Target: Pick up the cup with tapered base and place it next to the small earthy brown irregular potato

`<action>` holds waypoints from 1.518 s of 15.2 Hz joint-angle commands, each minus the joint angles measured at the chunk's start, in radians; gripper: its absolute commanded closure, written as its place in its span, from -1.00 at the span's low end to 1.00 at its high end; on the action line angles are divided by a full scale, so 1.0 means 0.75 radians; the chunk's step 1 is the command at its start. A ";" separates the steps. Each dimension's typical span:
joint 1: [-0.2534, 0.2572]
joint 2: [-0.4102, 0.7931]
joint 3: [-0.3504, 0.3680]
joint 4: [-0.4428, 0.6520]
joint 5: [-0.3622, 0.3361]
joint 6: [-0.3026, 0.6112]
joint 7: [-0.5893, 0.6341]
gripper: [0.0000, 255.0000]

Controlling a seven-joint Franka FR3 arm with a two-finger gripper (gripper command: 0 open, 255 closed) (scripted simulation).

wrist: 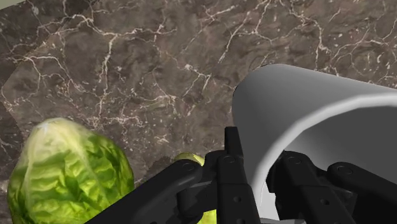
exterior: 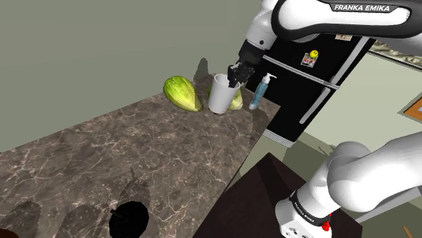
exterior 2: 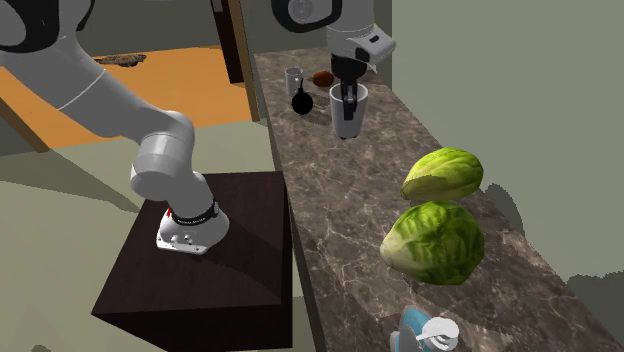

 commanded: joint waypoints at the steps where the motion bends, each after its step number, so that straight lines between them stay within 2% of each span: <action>1: 0.024 0.029 0.050 0.017 0.015 0.019 0.066 1.00; 7: 0.084 0.179 0.185 0.129 0.031 0.075 0.249 1.00; 12: 0.128 0.335 0.289 0.264 0.010 0.108 0.405 1.00; 17: 0.177 0.518 0.379 0.439 -0.049 0.120 0.568 1.00; 23: 0.262 0.772 0.456 0.710 -0.164 0.095 0.764 1.00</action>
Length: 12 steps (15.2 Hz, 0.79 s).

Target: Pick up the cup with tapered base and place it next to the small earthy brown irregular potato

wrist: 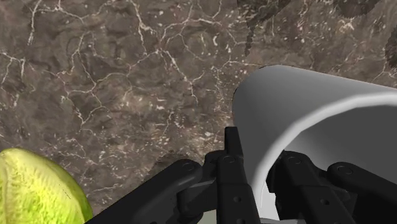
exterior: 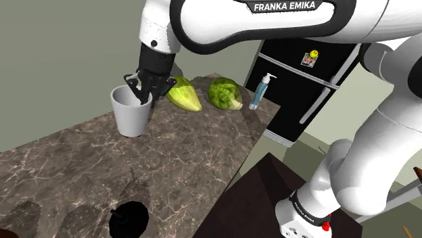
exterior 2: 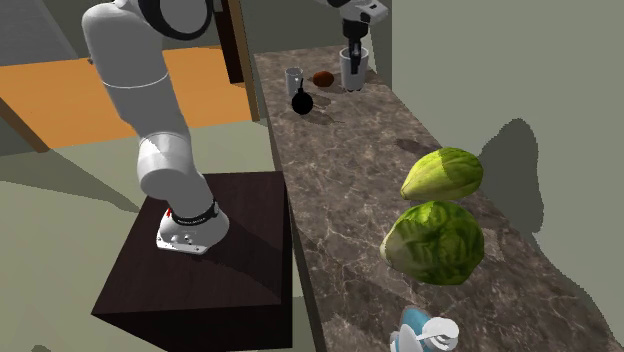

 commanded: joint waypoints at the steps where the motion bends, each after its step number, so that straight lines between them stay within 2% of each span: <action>1: 0.032 0.088 0.018 0.097 -0.042 -0.013 0.062 1.00; 7: 0.174 0.393 0.041 0.481 -0.177 -0.112 0.224 1.00; 10: 0.268 0.572 0.035 0.738 -0.240 -0.197 0.283 1.00; 12: 0.342 0.715 0.025 0.959 -0.280 -0.278 0.310 1.00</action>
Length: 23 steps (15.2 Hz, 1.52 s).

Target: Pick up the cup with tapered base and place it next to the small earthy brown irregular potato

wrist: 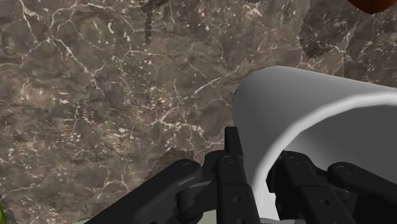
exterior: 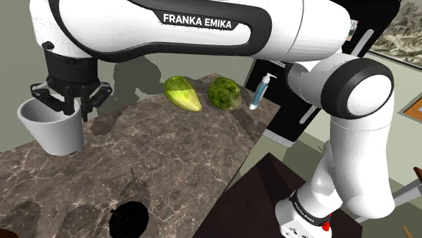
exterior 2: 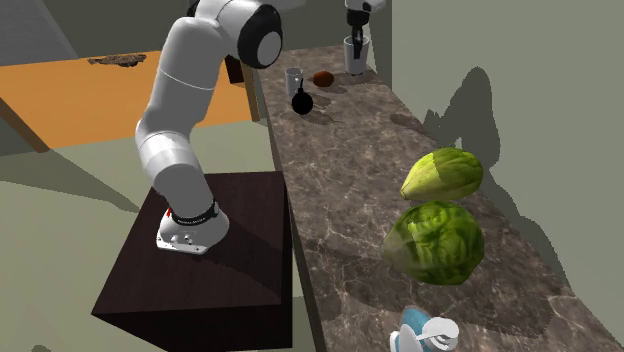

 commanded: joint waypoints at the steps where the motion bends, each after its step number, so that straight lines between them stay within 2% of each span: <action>1: 0.079 0.155 -0.013 0.252 -0.040 -0.096 0.023 1.00; 2: 0.140 0.279 -0.026 0.463 -0.063 -0.180 0.025 1.00; 11: 0.093 0.219 -0.023 0.191 -0.056 0.027 0.047 1.00; 23: 0.068 0.230 -0.030 -0.010 -0.069 0.233 0.068 1.00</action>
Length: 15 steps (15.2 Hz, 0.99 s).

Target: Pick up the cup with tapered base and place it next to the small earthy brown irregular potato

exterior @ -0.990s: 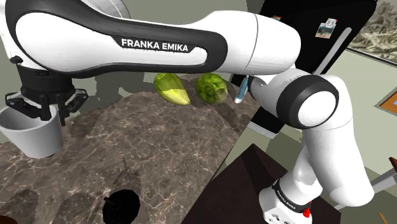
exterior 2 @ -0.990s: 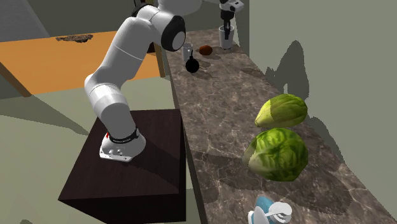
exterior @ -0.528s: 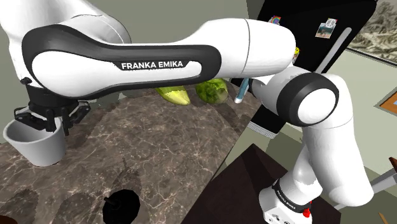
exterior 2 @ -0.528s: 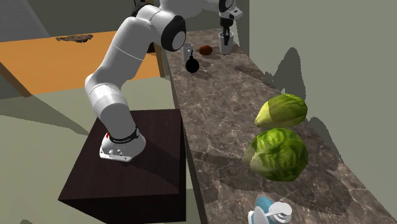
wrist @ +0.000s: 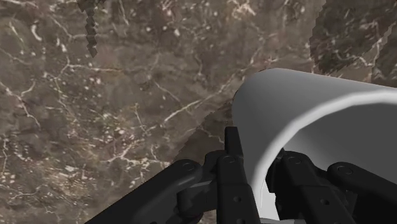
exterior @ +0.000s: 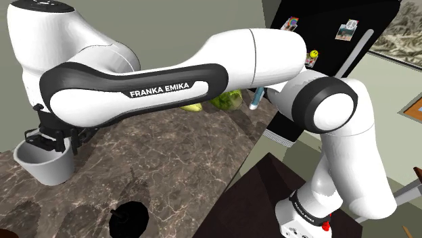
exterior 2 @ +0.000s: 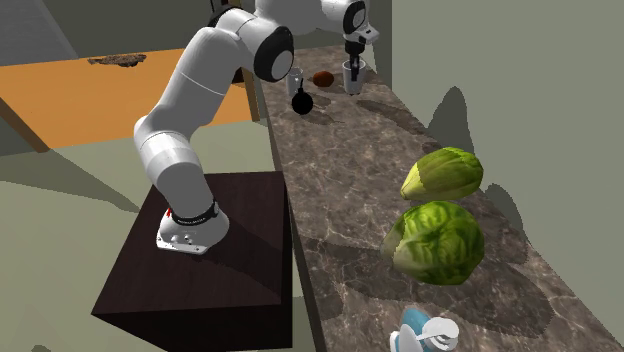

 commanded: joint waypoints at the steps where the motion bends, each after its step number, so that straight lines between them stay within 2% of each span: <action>1: 0.000 0.012 -0.003 -0.015 -0.004 0.027 0.003 1.00; 4: -0.003 0.024 -0.006 -0.047 -0.009 0.072 0.008 1.00; 12: -0.003 0.024 -0.006 -0.047 -0.009 0.072 0.008 1.00; 13: -0.003 0.024 -0.006 -0.047 -0.009 0.072 0.008 -1.00; 15: -0.003 0.024 -0.006 -0.048 -0.009 0.072 0.008 -1.00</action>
